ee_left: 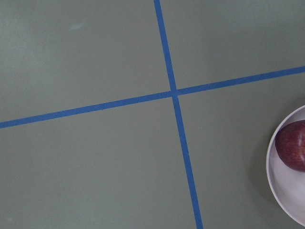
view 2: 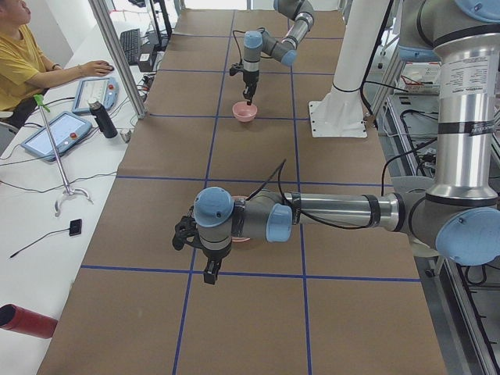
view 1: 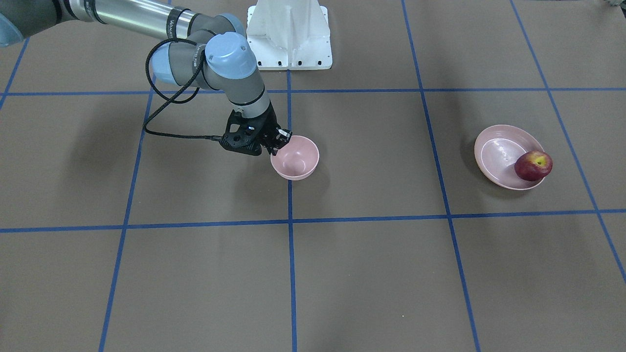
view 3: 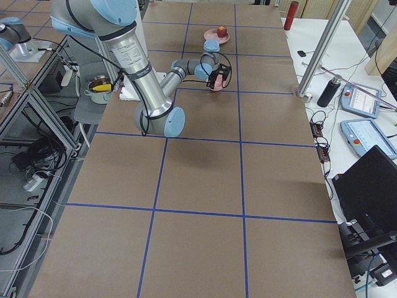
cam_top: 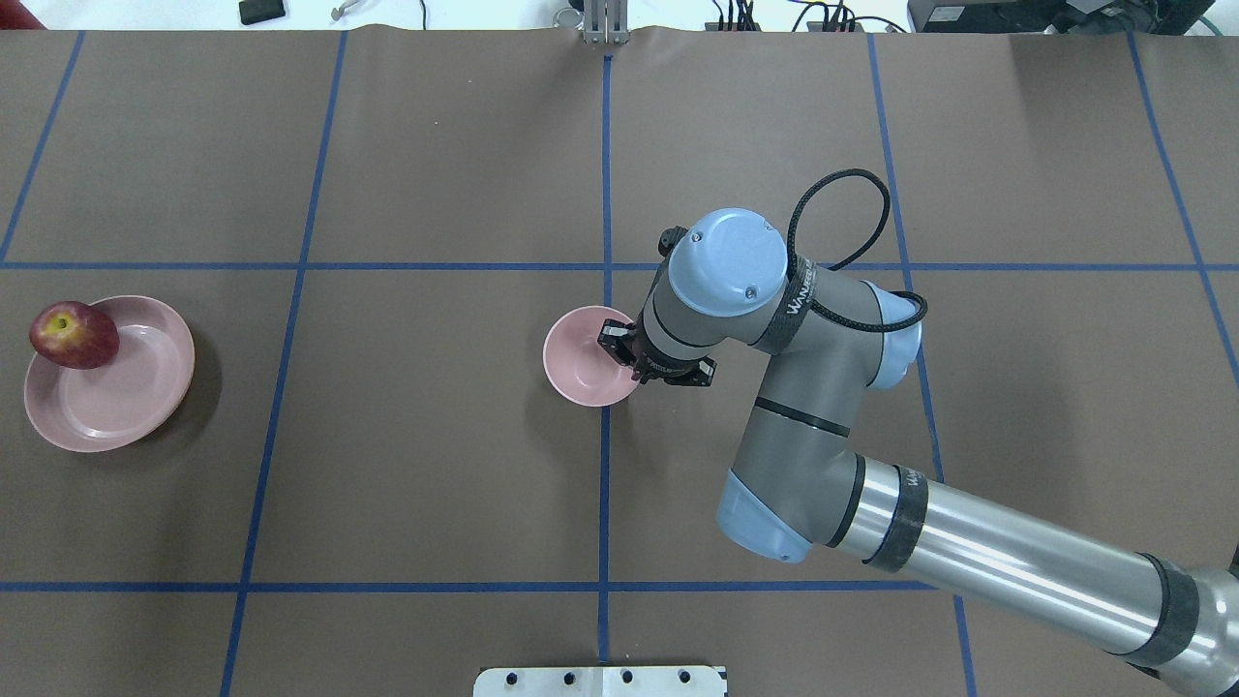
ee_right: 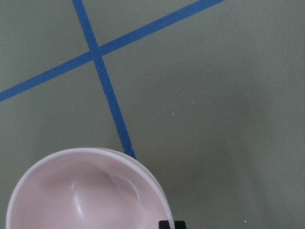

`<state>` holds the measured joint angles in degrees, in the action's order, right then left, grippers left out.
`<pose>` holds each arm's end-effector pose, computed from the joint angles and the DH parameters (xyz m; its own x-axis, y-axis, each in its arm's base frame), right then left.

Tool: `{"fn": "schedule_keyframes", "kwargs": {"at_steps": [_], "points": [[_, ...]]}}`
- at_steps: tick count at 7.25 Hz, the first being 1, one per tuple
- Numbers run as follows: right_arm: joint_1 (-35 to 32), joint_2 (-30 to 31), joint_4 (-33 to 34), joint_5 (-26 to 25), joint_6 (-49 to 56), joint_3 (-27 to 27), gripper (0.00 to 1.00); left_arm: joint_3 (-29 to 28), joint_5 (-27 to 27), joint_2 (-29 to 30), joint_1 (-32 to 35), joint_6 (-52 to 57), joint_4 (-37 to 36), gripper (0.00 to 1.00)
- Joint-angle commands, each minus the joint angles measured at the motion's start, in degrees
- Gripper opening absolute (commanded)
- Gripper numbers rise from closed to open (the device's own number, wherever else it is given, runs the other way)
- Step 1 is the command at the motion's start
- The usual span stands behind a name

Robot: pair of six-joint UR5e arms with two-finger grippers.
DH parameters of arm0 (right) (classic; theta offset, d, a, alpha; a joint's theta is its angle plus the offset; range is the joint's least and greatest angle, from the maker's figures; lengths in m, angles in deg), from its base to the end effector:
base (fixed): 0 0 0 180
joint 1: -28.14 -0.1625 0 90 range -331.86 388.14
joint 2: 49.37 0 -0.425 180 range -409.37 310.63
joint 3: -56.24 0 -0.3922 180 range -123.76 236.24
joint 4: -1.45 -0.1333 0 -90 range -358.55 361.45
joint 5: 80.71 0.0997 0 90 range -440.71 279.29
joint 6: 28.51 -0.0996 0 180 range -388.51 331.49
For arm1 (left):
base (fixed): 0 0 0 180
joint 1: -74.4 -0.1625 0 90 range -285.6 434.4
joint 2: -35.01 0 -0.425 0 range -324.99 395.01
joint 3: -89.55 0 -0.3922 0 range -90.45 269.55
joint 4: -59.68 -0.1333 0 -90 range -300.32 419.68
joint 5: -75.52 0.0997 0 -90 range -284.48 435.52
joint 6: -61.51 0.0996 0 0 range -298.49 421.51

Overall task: Move apple from plate to bowl
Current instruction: 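Carry the pink bowl with the right gripper toward the table center, then lower the pink bowl onto the table and open the right gripper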

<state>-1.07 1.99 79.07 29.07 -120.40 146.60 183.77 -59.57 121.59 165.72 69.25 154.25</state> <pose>-0.5673 -0.4313 0.2282 0.5370 0.3358 0.7739 -0.2463 0.9398 -0.2369 -0.0736 -0.4711 0.6419 0.7040 0.1836 -0.6861 -0.0725 0.9795 0.1877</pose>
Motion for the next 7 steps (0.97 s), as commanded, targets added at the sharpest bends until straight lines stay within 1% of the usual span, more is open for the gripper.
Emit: {"fn": "schedule_keyframes", "kwargs": {"at_steps": [1, 2, 3, 5, 6, 7], "points": [[0.04, 0.93, 0.07, 0.17, 1.02, -0.10, 0.00, 0.00, 0.00, 0.00, -0.09, -0.01, 0.00, 0.98], [-0.05, 1.02, -0.02, 0.09, 1.89, -0.01, 0.39, 0.00, 0.00, 0.00, -0.18, 0.08, 0.00, 0.98], [-0.31, 1.02, -0.02, -0.52, 2.07, 0.60, 0.99, 0.00, 0.00, 0.00, -0.09, -0.01, 0.09, 0.98], [-4.25, 1.02, 0.16, 1.48, 2.77, 3.06, 1.00, 0.08, 0.00, 0.00, -0.09, -0.01, 0.09, 0.98], [-7.14, 1.10, 1.90, 3.67, 5.47, 3.85, 1.00, 0.09, 0.00, 0.17, -0.09, -0.01, 0.26, 0.98], [-10.21, 1.11, 5.13, 5.60, 9.50, 5.16, 1.00, 0.09, 0.00, 2.61, -0.35, -0.01, 0.26, 0.98]]}}
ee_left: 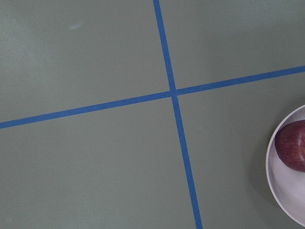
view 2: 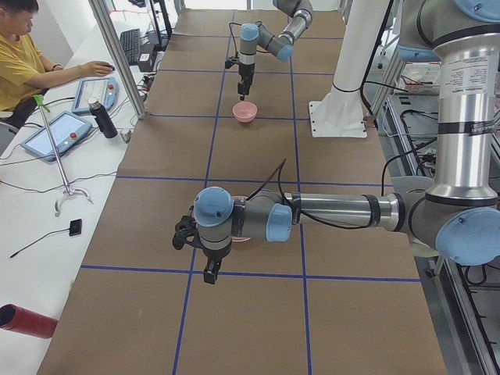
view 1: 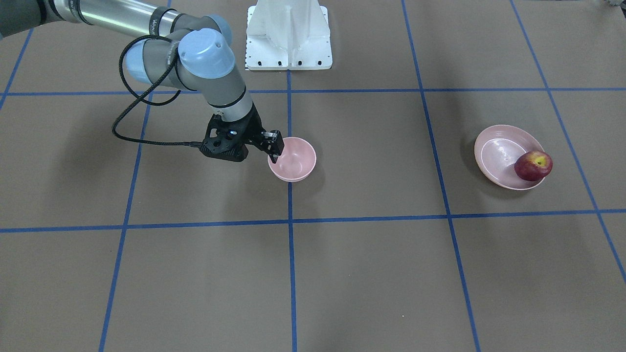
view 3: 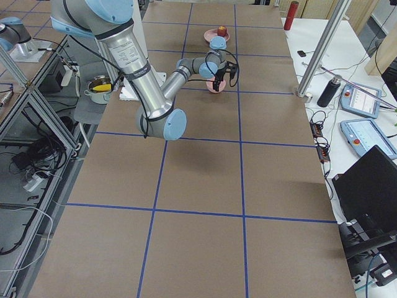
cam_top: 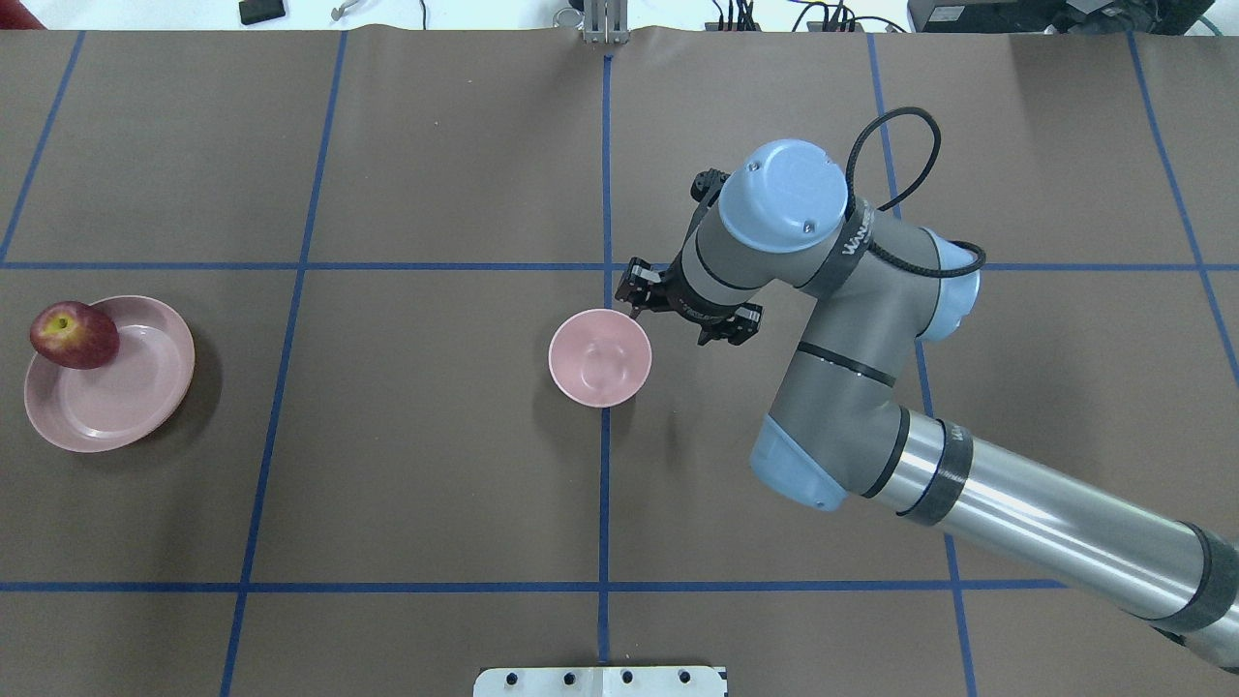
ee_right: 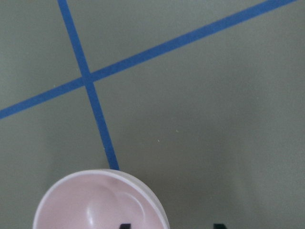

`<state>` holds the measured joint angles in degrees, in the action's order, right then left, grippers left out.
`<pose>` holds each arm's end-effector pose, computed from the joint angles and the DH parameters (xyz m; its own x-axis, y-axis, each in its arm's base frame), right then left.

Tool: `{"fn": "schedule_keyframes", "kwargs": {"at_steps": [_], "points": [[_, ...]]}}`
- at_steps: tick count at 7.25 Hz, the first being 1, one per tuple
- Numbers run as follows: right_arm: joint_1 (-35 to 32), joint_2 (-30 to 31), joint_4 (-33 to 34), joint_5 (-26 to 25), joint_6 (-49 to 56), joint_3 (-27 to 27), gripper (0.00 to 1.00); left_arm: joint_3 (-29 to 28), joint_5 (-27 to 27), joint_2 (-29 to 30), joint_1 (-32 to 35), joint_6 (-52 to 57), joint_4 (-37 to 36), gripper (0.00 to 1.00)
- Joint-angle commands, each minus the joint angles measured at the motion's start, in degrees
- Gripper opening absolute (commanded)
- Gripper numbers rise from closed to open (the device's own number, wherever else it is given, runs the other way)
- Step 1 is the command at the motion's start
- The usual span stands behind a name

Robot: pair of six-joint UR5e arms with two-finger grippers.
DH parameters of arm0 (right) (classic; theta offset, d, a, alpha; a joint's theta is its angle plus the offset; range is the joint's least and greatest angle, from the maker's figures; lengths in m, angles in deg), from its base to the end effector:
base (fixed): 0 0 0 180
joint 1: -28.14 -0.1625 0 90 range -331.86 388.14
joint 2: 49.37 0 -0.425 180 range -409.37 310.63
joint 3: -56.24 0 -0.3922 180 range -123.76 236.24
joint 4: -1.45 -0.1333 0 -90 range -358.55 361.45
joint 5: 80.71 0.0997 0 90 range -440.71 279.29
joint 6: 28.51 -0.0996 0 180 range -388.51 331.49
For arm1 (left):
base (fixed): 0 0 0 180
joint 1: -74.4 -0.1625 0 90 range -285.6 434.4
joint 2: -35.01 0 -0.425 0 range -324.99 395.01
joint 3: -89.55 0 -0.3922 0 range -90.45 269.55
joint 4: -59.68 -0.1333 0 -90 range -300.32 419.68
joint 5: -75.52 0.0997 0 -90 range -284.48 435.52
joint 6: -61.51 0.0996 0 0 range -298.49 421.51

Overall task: Move apple from plate to bowl
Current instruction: 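Lower the pink bowl onto the table and open the right gripper, then withdraw the right gripper away from the bowl, out of view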

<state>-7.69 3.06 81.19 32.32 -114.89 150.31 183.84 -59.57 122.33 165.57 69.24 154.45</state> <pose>-0.5009 -0.4780 0.2169 0.5175 0.3020 0.8006 -0.2570 0.9473 -0.1912 -0.0725 -0.4777 0.6348 0.7038 0.1973 -0.6825 -0.0750 0.9759 0.2048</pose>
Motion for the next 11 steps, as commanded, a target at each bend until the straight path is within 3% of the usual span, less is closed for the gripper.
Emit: {"fn": "schedule_keyframes", "kwargs": {"at_steps": [1, 2, 4, 6, 7, 8, 9, 11], "points": [[-8.07, 0.64, 5.31, 5.68, 8.99, 1.81, 1.00, -0.34, -0.09, 3.45, -0.38, -0.44, -0.20, 0.98], [-13.60, 3.17, 5.42, 9.72, 16.43, 1.47, 1.00, 0.62, -1.57, 2.51, -0.55, 0.17, 0.93, 0.98], [-22.49, 9.14, 5.86, 12.48, 32.78, 0.15, 1.00, 0.27, -4.21, 1.98, -1.42, -1.57, 11.34, 0.98], [-33.11, 17.13, 6.04, 18.52, 52.26, -0.55, 1.00, 1.24, -4.31, 2.85, -8.61, -12.33, 12.27, 0.98], [-37.08, 21.09, 7.26, 19.25, 62.46, -0.73, 1.00, 2.29, -3.96, 2.77, -10.90, -15.53, 13.58, 0.99], [-41.29, 25.65, 7.88, 19.17, 72.22, -0.82, 1.00, 2.64, -2.48, 2.51, -14.23, -20.86, 15.86, 0.99], [-45.86, 29.96, 8.23, 19.08, 82.06, -1.17, 1.00, 2.65, 3.80, 2.24, -18.96, -25.88, 19.28, 0.99], [-50.37, 35.52, 7.53, 18.99, 93.19, -2.57, 1.00, 1.86, 8.67, 2.06, -25.66, -28.39, 20.45, 0.99]]}}
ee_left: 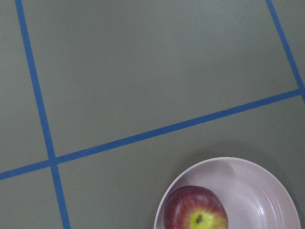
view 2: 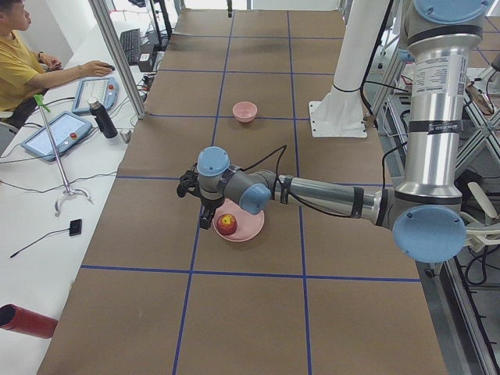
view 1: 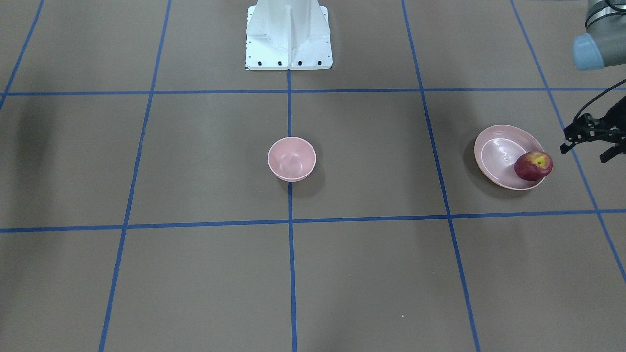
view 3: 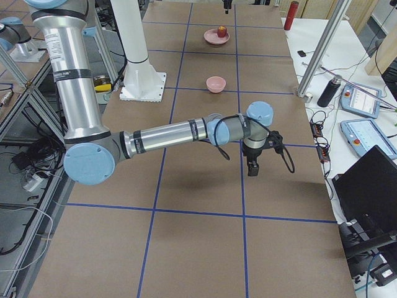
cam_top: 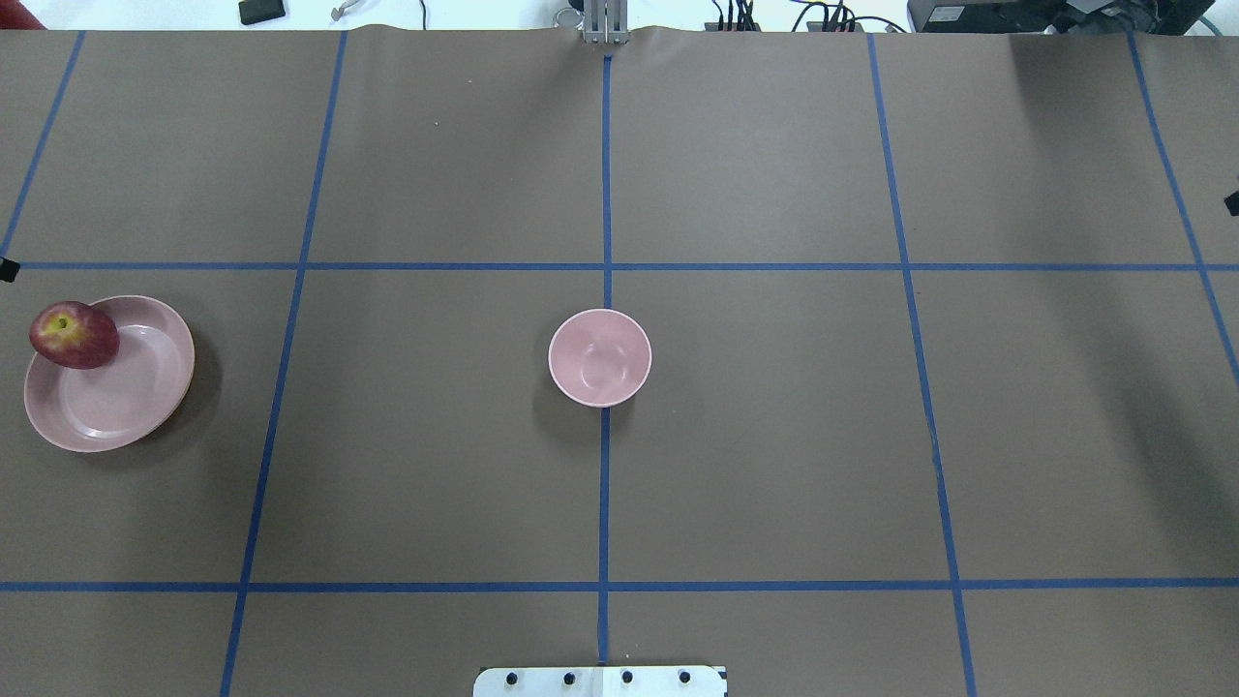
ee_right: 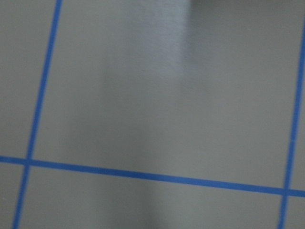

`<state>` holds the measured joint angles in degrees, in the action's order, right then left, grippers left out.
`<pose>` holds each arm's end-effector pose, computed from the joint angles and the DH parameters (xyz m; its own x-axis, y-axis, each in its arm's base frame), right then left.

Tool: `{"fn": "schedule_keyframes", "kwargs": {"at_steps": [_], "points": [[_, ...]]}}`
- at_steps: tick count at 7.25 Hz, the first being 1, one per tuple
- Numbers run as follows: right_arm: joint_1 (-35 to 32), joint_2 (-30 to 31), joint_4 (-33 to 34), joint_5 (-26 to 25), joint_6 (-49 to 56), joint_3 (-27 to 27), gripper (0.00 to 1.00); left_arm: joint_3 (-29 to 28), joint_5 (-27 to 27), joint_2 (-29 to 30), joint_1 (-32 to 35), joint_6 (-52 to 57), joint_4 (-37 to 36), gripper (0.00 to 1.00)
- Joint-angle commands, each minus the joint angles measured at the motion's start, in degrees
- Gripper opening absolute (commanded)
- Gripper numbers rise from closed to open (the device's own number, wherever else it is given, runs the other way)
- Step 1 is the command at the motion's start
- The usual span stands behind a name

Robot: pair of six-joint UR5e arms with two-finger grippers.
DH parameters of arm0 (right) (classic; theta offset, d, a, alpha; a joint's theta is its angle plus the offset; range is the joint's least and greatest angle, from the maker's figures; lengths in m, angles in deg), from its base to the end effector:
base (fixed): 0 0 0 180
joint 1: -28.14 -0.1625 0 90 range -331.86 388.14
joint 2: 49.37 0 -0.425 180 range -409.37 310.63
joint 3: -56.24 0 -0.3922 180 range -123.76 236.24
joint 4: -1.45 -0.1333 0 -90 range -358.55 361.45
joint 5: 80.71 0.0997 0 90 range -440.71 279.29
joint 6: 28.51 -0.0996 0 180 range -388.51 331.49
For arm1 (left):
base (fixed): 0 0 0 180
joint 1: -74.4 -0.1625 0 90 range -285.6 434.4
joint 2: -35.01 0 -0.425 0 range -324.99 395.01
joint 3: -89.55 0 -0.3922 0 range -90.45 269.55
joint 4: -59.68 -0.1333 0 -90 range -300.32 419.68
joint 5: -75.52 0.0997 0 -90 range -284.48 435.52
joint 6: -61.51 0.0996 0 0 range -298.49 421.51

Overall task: Move apple from plate to bowl
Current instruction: 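Reach the left gripper down to the red apple on the pink plate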

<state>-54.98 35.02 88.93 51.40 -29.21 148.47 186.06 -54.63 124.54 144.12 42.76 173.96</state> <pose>0.0012 -0.5455 0.5867 0.7235 -0.1966 0.6618 0.1090 0.9791 0.1718 0.1123 -0.5033 0.5616 0.6683 0.2797 -0.6893 -0.0891 0.9500 0.2991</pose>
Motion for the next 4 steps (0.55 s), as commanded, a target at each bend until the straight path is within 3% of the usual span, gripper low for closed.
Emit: {"fn": "schedule_keyframes", "kwargs": {"at_steps": [1, 4], "points": [[-3.27, 4.37, -0.29, -0.44, 7.74, -0.83, 1.00, -0.70, 5.42, -0.14, -6.68, -1.91, 0.95, 0.99], [-3.19, 4.65, -0.38, -0.44, 7.13, -1.53, 1.00, -6.05, 5.43, -0.05, -8.45, -1.64, 6.37, 0.99]]}}
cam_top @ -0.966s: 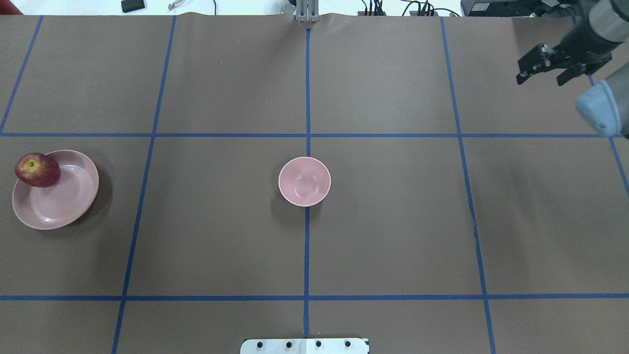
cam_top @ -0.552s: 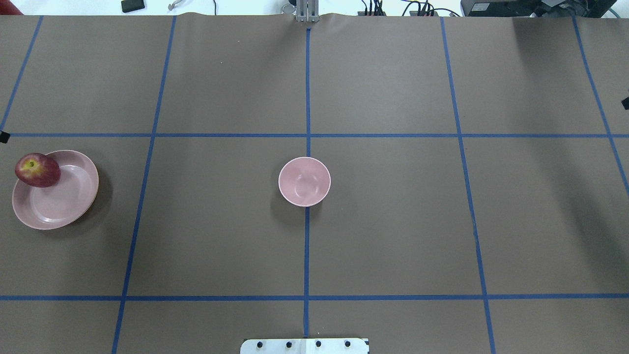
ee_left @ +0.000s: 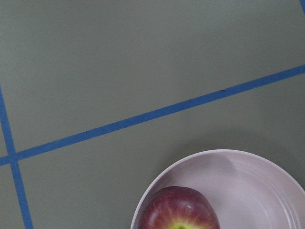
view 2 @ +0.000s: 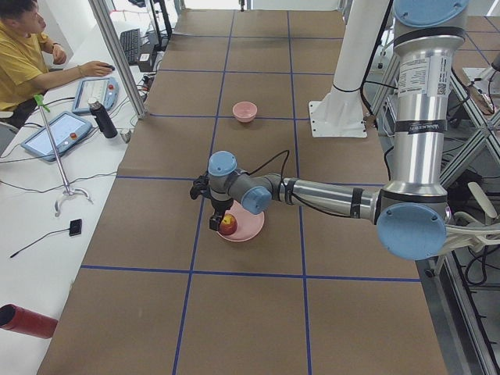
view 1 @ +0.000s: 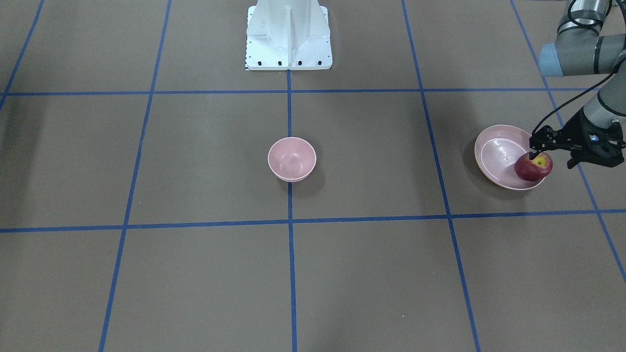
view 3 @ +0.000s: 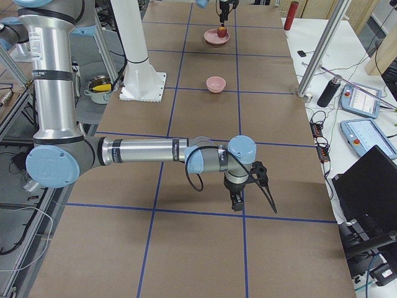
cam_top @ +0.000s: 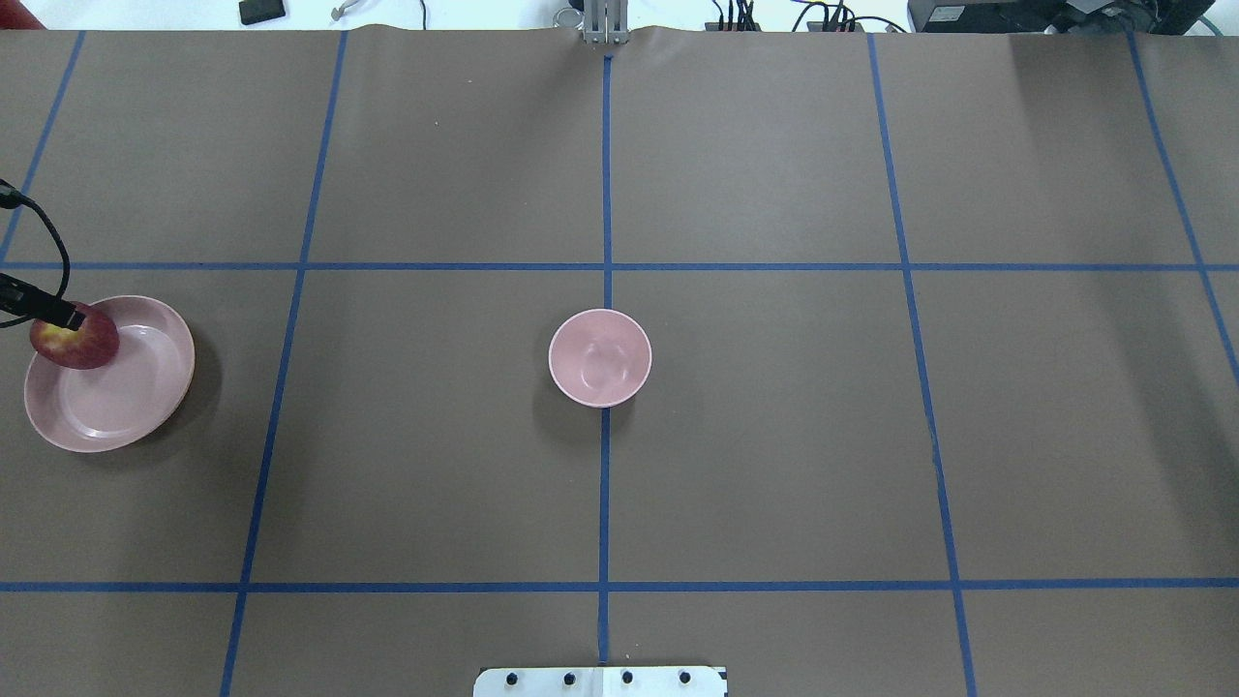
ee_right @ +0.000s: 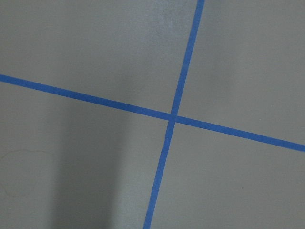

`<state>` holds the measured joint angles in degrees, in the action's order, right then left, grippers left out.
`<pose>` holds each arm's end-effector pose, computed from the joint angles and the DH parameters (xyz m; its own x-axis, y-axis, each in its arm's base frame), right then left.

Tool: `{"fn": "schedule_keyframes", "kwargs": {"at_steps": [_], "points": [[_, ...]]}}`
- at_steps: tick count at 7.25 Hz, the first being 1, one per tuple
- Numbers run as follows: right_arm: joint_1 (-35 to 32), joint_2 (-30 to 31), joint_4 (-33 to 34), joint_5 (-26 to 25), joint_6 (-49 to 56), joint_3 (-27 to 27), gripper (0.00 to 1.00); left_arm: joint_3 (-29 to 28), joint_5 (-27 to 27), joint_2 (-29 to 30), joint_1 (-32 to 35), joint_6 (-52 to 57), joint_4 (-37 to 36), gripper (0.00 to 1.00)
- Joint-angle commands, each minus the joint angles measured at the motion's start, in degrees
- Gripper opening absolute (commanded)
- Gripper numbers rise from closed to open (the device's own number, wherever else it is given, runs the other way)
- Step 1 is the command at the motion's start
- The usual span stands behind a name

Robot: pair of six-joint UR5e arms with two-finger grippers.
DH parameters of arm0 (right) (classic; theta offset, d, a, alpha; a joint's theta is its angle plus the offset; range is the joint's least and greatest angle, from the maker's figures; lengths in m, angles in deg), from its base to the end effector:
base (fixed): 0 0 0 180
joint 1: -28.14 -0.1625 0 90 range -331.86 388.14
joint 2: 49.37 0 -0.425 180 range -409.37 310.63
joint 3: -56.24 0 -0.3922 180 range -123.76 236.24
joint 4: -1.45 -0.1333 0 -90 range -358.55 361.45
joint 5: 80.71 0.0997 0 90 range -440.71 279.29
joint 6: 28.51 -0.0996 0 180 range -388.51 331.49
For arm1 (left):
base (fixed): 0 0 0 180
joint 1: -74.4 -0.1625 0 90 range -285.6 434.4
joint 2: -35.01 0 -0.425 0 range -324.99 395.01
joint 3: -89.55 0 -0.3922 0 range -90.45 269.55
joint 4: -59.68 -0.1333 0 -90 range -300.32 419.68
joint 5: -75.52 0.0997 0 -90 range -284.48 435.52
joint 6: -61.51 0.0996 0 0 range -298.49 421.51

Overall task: Move apple from plate to bowl
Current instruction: 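Reach the left gripper down to the red apple on the pink plate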

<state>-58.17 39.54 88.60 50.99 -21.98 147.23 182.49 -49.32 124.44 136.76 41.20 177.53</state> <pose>0.0344 -0.5090 0.6387 0.7293 -0.2175 0.6487 0.1480 0.9758 0.1608 0.1712 -0.4916 0.5917 0.6959 0.3303 -0.6377 -0.1699 0.9385 0.3007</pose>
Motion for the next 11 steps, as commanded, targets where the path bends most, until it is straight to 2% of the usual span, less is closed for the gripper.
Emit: {"fn": "schedule_keyframes", "kwargs": {"at_steps": [1, 6, 7, 8, 9, 10, 11], "points": [[0.01, 0.13, -0.05, -0.04, -0.20, -0.37, 1.00, -3.20, 0.03, 0.05, -2.06, -0.43, 3.70, 0.99], [0.01, 0.13, -0.05, -0.04, -0.29, -0.81, 1.00, -4.17, 0.03, 0.05, -3.39, -0.52, 3.97, 0.98], [0.01, 0.13, -0.05, -0.04, -0.29, -0.73, 1.00, -4.08, -0.06, 0.05, -3.39, -0.52, 3.97, 0.83], [0.01, 0.13, -0.05, -0.04, -0.20, -0.81, 1.00, -3.91, -0.23, 0.13, -3.39, -0.52, 3.97, 0.39], [0.01, 0.21, -0.05, -0.04, -0.37, -0.73, 1.00, -3.56, -0.32, 0.48, -3.21, -0.52, 3.88, 0.09], [0.01, 0.21, -0.05, 0.05, -0.46, -0.81, 1.00, -1.47, -1.97, 0.83, -3.21, -0.52, 3.19, 0.00], [0.01, 0.21, -0.05, 0.05, -0.38, -0.81, 1.00, 2.03, -3.56, 1.01, -3.13, -1.22, 1.01, 0.00]]}}
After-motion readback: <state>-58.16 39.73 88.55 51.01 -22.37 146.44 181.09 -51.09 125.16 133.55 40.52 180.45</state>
